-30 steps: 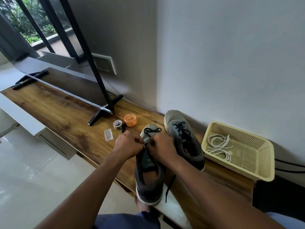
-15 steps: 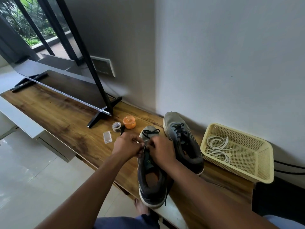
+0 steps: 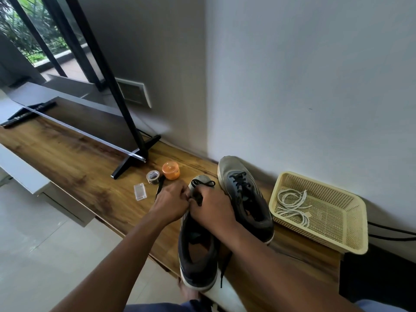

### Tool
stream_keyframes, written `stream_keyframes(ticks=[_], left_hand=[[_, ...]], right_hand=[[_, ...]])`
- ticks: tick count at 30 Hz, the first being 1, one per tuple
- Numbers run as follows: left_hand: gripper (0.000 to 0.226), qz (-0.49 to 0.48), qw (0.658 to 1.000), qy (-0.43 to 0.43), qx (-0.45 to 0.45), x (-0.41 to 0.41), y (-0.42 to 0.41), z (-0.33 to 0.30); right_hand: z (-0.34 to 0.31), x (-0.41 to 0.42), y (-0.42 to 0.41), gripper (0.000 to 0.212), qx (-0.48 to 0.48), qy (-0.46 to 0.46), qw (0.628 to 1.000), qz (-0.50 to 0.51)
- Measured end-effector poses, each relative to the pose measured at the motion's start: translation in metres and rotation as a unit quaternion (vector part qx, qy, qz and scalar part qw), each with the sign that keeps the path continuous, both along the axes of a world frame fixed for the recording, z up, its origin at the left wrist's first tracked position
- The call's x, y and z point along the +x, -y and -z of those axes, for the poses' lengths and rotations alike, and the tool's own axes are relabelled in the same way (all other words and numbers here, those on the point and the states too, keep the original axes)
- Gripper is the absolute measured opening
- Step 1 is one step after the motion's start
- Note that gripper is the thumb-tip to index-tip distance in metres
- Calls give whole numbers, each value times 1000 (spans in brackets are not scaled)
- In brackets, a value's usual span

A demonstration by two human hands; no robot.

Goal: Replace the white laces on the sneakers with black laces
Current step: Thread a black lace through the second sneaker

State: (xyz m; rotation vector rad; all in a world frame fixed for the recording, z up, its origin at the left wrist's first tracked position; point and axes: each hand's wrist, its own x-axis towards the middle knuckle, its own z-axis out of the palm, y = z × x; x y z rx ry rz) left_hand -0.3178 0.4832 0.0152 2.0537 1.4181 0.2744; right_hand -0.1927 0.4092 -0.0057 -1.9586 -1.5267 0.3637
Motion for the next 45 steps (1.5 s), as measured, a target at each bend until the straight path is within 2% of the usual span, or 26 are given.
stream_keyframes(ticks=[4, 6, 8, 11, 14, 15, 16, 17, 19, 21, 22, 24, 25, 27, 29, 31, 34, 35, 37, 40, 41, 42, 43, 44, 45], left_hand=[[20, 3, 998, 49, 39, 2, 1, -8], [20, -35, 991, 127, 20, 6, 3, -21], [19, -62, 966, 247, -33, 9, 4, -40], [21, -74, 910, 399, -81, 6, 3, -70], [24, -127, 862, 486, -69, -3, 0, -94], [25, -153, 858, 488, -50, -8, -2, -99], [24, -176, 868, 463, -16, -13, -4, -101], [23, -190, 893, 406, 31, -18, -7, -100], [16, -163, 959, 211, 100, -27, -10, -94], [9, -74, 994, 9, 74, -29, -9, -84], [13, -17, 997, -69, 41, -27, -8, -77], [21, 87, 978, -188, -32, -19, -5, -63], [23, 118, 965, -219, -78, -16, -1, -59], [26, 135, 953, -221, -157, -14, 2, -54], [30, 110, 968, -165, -152, -16, -2, -54], [32, 51, 992, -72, -87, -17, -5, -59], [41, -7, 992, 126, -17, -13, -1, -77], [44, -11, 977, 214, -11, -11, 1, -86], [45, -5, 913, 407, -32, -12, 4, -101], [40, -24, 758, 635, -147, -25, 3, -119], [40, -27, 709, 680, -185, -29, 1, -122], [40, -28, 678, 704, -208, -34, -1, -122], [40, -33, 675, 704, -216, -37, -3, -122], [39, -46, 704, 678, -209, -39, -5, -120], [38, -65, 758, 622, -184, -40, -7, -117]], right_hand=[[-5, 3, 2, 13, -41, 15, 999, -7], [-4, 2, 4, 13, -51, 13, 999, 5], [-4, 1, 5, 12, -60, 8, 998, 17], [-3, 0, 6, 22, -75, 10, 997, 20], [-1, 2, 5, 30, -88, 19, 996, 15], [-1, 3, 5, 30, -89, 26, 996, 15], [0, 3, 5, 28, -86, 32, 996, 18], [0, 2, 6, 28, -79, 39, 996, 22], [1, 1, 9, 32, -53, 65, 996, 31], [0, 0, 11, 36, -21, 86, 995, 38], [-2, -1, 12, 37, -12, 91, 995, 39], [-6, -2, 14, 44, -11, 94, 995, 36], [-8, -1, 16, 49, -11, 95, 995, 32], [-10, 0, 20, 57, -17, 99, 995, 23], [-11, 1, 21, 58, -37, 106, 994, 18], [-11, 1, 21, 52, -56, 111, 992, 18], [-11, 1, 19, 53, -85, 113, 990, 16], [-10, 2, 20, 53, -90, 111, 990, 18], [-9, 3, 20, 55, -93, 102, 990, 21], [-8, 4, 20, 57, -102, 97, 990, 24], [-8, 4, 19, 58, -106, 98, 989, 25], [-8, 4, 19, 58, -112, 98, 988, 26], [-7, 4, 18, 59, -119, 95, 988, 28], [-6, 4, 18, 60, -128, 86, 988, 29], [-5, 4, 18, 61, -139, 73, 987, 29]])
